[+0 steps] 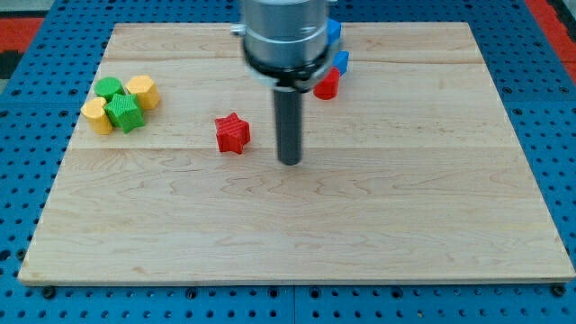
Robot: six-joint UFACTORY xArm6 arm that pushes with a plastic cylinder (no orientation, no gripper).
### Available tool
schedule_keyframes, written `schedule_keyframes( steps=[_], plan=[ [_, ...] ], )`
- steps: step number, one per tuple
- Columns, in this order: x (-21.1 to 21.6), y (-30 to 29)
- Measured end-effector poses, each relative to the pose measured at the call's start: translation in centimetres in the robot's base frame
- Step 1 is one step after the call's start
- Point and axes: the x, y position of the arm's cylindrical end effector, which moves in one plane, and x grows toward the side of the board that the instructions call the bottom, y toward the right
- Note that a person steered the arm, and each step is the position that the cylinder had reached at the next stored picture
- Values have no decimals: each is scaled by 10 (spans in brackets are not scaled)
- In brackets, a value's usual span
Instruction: Point at the blue cube
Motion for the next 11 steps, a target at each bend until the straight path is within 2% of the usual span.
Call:
schedule_keyframes(
  steps=[2, 4, 7, 8, 9, 10, 11],
  plan=[
    [-14, 15],
    [-36, -4],
    [-35, -3],
    [-29, 33],
    [-30, 146],
    [-128, 208],
    [-202, 180]
  ],
)
